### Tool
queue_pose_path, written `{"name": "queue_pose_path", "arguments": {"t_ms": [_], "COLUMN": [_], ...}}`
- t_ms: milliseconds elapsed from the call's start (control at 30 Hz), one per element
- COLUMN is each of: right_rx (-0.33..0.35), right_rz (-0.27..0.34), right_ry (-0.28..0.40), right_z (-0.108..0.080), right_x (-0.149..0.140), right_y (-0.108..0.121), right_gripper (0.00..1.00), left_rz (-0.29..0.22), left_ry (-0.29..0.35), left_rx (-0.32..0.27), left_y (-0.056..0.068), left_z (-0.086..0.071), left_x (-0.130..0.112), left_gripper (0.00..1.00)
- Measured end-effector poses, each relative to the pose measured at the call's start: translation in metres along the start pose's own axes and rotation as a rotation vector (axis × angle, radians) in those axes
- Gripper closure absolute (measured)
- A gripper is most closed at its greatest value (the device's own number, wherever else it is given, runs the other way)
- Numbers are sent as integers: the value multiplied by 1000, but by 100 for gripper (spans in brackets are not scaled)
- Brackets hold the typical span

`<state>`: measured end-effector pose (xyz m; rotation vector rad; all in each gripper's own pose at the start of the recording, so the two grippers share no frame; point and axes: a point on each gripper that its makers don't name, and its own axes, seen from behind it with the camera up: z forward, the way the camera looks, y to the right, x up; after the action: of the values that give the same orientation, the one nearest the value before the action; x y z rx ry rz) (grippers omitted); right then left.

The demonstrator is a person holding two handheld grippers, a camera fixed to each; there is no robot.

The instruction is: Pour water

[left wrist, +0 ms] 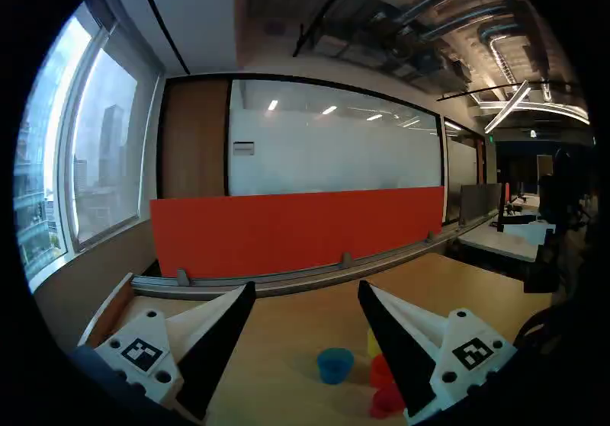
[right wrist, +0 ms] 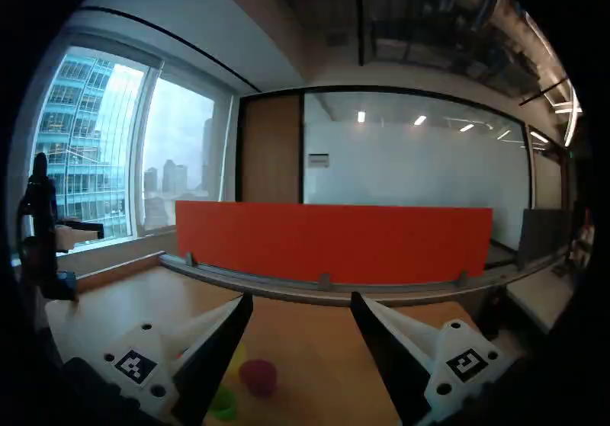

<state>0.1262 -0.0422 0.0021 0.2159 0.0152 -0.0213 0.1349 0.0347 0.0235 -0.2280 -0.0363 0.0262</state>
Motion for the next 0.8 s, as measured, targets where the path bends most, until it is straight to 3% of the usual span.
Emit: {"name": "queue_pose_path", "arguments": {"t_ms": [300,500,800], "right_rx": [161,256,334], "right_rz": [33,-6,-71], "right_ry": [20,13,-30], "right_z": [-5,-11,-10], "right_x": [12,15,7], "right_y": [-28,-49,-70], "right_gripper": [1,1,1], "left_rz": [17,8,12], "left_ry": [10,8,-24], "left_rx": [-119,-167,-225], "left_y": [17,23,32], "left_z": [3,7,16], "left_x": [3,2,-10], "left_gripper": [0,0,0]}}
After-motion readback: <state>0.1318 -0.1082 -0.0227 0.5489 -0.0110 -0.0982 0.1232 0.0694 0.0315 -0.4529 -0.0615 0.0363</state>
